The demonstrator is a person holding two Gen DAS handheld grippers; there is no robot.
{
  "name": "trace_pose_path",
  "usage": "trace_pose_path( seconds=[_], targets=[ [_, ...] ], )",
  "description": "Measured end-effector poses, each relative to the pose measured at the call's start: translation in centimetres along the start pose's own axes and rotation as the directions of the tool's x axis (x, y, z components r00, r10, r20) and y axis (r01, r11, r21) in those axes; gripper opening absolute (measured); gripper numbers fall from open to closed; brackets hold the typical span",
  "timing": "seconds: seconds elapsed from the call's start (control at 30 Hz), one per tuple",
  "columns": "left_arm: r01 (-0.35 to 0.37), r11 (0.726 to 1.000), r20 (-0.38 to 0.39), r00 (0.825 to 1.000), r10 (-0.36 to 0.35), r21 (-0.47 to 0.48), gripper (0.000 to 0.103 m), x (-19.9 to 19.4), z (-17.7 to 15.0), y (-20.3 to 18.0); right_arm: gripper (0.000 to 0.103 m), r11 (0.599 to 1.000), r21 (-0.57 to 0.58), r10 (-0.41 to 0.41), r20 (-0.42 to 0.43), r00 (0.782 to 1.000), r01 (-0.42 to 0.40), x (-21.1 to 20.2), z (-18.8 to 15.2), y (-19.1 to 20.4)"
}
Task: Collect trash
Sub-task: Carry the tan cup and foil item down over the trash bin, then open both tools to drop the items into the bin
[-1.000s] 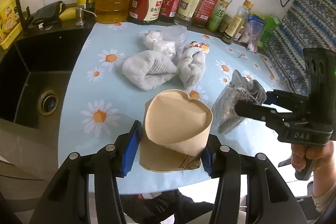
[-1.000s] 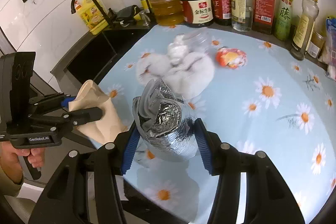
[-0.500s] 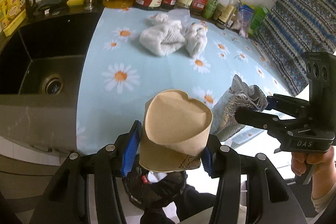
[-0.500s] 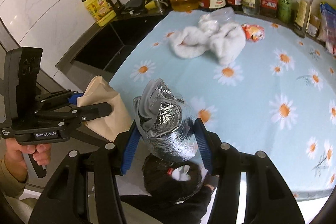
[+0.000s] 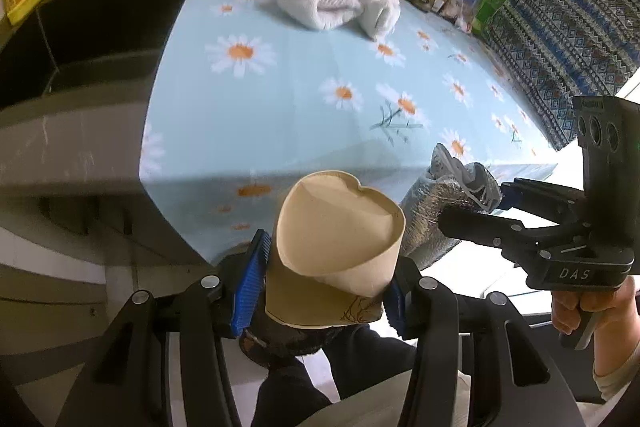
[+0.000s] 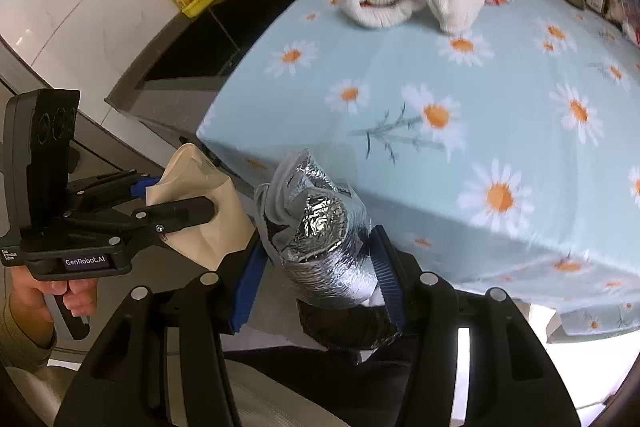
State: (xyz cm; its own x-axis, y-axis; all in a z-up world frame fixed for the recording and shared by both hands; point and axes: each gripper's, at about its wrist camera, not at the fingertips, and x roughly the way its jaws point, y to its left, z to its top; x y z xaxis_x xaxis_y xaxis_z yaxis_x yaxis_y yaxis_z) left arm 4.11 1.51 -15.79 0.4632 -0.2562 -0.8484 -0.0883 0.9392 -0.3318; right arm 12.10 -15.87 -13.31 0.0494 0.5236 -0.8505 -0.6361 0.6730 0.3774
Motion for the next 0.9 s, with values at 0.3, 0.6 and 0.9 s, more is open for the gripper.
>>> trace_pose_path(
  seconds=[0.3, 0.6, 0.9],
  targets=[
    [0.011, 1.0, -0.099, 0.995, -0.014, -0.023, 0.049, 2.9, -2.2, 0.6, 0.053, 0.999, 0.038, 0.009, -0.066, 0.998, -0.007, 2.4, -2.4, -0.6],
    [0.01, 1.0, -0.17, 0.985, -0.015, -0.027, 0.049, 5.1, -3.1, 1.0, 0.053, 0.996, 0.087, 0.023, -0.107, 0.994, -0.013, 4.1, -4.1, -1.8],
    [0.014, 1.0, -0.212, 0.977, -0.018, -0.021, 0.051, 6.2, -3.1, 1.3, 0.055, 0.992, 0.126, 0.038, -0.131, 0.991, -0.021, 5.0, -4.4, -2.7]
  ],
)
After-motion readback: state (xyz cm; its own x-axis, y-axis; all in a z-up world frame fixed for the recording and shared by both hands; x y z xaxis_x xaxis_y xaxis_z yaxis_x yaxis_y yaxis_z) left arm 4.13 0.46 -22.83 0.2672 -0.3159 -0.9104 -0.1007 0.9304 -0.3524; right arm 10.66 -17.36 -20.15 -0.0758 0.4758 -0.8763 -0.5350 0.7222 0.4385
